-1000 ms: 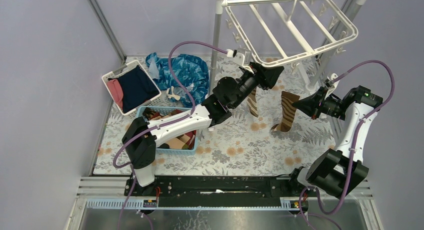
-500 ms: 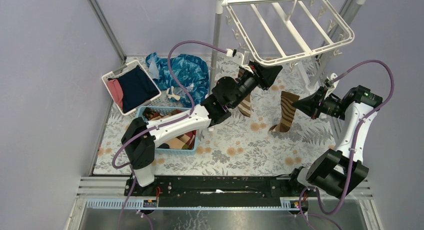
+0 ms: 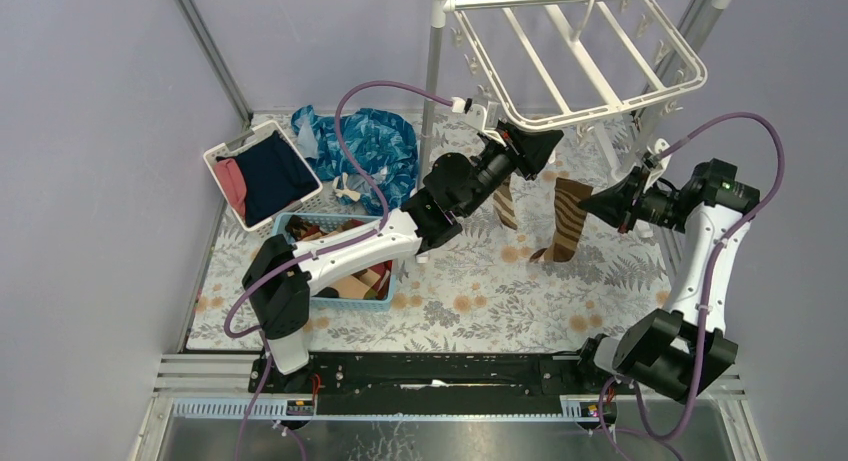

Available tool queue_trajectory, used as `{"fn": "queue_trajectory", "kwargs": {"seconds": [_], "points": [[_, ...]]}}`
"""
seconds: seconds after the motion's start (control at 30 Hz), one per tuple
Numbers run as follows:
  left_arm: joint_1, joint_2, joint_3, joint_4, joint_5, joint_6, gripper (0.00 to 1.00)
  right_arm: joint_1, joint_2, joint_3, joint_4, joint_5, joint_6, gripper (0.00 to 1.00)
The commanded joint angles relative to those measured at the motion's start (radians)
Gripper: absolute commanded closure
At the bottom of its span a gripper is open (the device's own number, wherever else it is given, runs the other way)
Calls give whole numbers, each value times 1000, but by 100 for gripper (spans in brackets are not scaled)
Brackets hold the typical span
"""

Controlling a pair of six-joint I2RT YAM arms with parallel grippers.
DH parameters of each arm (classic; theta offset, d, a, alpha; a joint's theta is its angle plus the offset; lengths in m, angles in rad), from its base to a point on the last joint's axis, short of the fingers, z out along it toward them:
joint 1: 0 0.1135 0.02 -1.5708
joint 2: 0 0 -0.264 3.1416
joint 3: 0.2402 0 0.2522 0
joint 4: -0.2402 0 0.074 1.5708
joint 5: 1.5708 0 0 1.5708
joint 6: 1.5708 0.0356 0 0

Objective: Clip the socks to the hanger
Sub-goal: Open the clamp at the hanger, then clamp the sock onto the hanger.

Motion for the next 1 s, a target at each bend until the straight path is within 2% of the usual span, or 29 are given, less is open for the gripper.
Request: {"fn": "queue_trajectory", "kwargs": {"seconds": [0.0,0.1,0.2,0.23,0.27,0.47,0.67,0.83,0.97], "points": [[5,-19,25,-4,-8,-13,84,57,-82,43,194,-21,220,100],[5,-18,26,1,6,-13,84,155,-140,13,311,29,331,100],[5,-24,22,4,17,-11,85,212,-208,-72,534,88,570,100],[5,-25,16,6,19,-11,85,222,-228,-102,630,109,623,100],[4,-28,12,7,22,-11,86,228,-240,-115,653,120,636,100],[5,-33,-5,24,42,-20,87,256,-195,-4,437,79,395,100],[5,-40,-21,39,71,-24,87,269,-135,53,376,37,341,100],[9,-52,-40,45,80,-18,87,294,-40,163,30,-21,28,100],[15,-58,-49,52,95,-24,87,302,-7,196,-28,-53,5,100]]}}
